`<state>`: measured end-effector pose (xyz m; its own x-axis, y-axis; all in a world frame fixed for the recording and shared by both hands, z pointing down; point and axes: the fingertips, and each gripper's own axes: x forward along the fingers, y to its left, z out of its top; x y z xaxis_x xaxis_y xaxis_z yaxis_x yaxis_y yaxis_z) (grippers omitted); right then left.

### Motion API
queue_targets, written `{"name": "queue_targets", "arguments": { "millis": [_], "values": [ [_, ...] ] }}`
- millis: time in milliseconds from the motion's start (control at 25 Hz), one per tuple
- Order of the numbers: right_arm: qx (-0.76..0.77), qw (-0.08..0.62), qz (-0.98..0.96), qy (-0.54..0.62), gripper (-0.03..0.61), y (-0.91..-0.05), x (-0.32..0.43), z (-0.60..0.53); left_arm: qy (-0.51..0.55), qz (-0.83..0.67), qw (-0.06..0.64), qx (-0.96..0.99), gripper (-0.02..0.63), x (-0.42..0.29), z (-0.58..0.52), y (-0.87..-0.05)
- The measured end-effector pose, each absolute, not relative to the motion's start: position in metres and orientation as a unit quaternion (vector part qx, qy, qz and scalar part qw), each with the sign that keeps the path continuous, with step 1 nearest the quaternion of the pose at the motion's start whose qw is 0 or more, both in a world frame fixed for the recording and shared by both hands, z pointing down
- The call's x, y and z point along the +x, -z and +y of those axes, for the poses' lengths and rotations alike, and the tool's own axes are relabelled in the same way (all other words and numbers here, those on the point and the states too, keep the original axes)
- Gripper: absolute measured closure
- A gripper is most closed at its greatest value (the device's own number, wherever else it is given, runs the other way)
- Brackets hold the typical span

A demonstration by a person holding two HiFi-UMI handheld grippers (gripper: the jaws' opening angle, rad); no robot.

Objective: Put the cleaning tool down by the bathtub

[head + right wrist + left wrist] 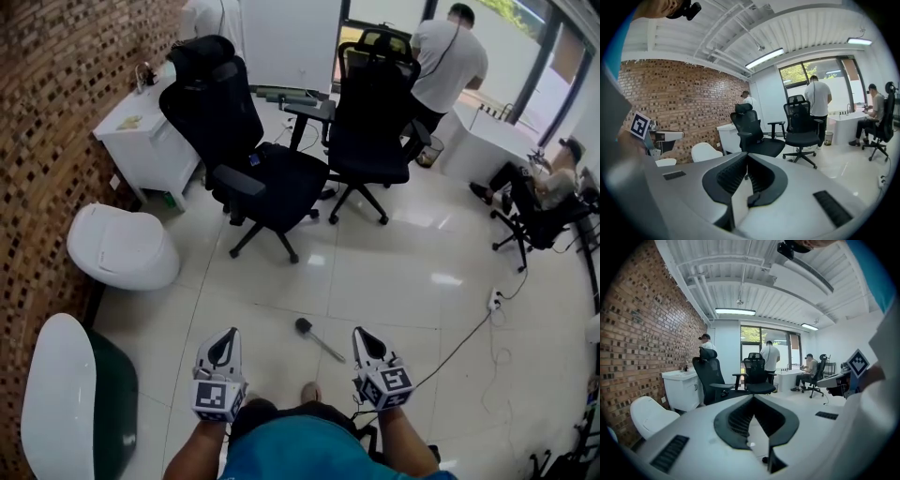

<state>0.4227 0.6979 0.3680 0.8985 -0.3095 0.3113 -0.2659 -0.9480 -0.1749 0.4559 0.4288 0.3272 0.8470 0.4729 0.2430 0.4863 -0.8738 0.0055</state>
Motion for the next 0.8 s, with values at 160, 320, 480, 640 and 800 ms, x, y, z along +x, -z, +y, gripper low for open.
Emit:
{"name": "queue_targets", "arguments": {
  "millis": [160, 320, 480, 640, 800],
  "values": [
    [-0.969, 0.06, 0.16, 0.18, 0.535, -0.382, 0.454, 0.715, 0.128, -0.235, 0.034, -0.963, 0.614, 0.469, 0.432, -0.331],
    [-0.961, 0.041, 0.166, 0.217, 0.523, -0.408, 0.48, 0.708, 0.149, -0.232, 0.025, -0.961, 0.614, 0.493, 0.416, -0.358],
    [-0.949, 0.035, 0.173, 0.261, 0.497, -0.46, 0.485, 0.698, 0.155, -0.253, 0.039, -0.954, 0.614, 0.523, 0.41, -0.397],
    [-0.935, 0.013, 0.197, 0.294, 0.489, -0.542, 0.499, 0.691, 0.141, -0.257, 0.056, -0.954, 0.614, 0.555, 0.409, -0.444],
    [-0.914, -0.008, 0.22, 0.34, 0.489, -0.638, 0.509, 0.689, 0.158, -0.259, 0.042, -0.952, 0.614, 0.566, 0.416, -0.509]
  ]
}}
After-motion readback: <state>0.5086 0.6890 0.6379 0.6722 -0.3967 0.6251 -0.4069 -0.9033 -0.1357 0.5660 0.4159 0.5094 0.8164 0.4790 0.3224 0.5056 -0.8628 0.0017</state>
